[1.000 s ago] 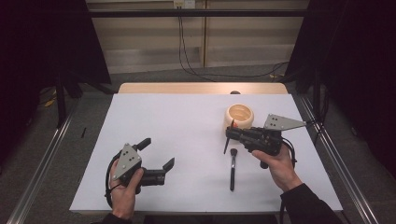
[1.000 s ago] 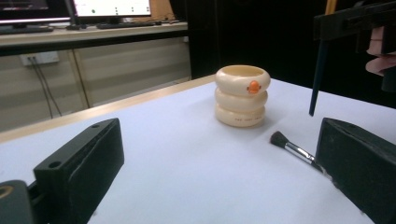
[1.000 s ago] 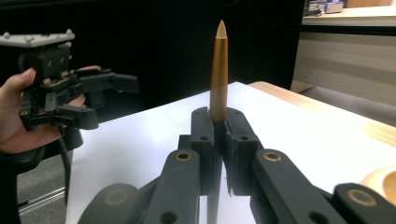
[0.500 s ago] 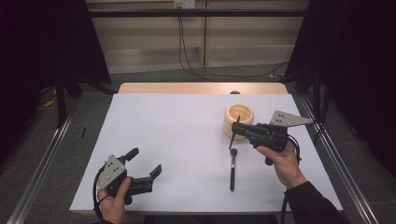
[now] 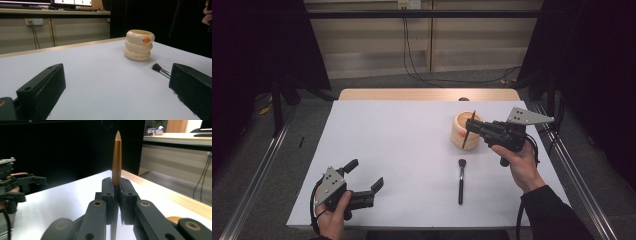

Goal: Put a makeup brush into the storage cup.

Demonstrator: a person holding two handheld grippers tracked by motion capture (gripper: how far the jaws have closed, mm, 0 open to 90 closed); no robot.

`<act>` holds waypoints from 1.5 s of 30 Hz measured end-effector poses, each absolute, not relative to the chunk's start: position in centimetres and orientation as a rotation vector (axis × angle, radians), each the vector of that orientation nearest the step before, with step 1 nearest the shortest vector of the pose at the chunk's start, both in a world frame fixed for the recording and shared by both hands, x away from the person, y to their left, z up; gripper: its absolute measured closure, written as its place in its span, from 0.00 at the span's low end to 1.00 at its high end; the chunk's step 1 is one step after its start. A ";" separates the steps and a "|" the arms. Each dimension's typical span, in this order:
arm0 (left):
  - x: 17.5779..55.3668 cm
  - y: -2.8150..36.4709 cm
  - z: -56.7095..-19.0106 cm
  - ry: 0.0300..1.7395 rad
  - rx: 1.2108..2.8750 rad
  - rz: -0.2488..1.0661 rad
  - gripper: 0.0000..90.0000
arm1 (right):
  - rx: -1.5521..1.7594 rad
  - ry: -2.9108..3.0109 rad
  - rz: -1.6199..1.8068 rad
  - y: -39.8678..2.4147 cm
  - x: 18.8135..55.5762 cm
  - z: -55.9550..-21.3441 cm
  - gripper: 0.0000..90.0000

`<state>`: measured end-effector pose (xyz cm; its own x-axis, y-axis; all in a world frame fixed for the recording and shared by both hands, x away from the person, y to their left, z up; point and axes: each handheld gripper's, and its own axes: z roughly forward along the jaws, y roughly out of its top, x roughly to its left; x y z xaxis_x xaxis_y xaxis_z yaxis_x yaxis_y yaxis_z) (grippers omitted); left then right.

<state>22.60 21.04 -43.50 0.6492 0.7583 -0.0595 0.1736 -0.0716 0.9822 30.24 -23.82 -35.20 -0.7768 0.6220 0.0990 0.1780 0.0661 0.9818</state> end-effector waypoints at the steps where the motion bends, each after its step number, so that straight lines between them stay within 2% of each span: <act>1: 22.6 21.1 -43.5 0.785 1.603 0.572 0.01 | 0.796 1.994 1.765 -23.9 30.4 -35.1 0.92; 18: 22.6 21.1 -43.5 0.779 1.610 0.560 0.01 | 0.851 1.925 1.692 -24.8 34.2 -33.6 0.92; 34: 22.5 21.1 -43.4 0.758 1.620 0.556 0.02 | 0.927 1.896 1.615 -25.7 36.7 -34.2 0.92; 45: 22.8 21.3 -43.4 0.755 1.632 0.556 0.02 | 0.961 1.924 1.573 -25.8 37.6 -35.8 0.92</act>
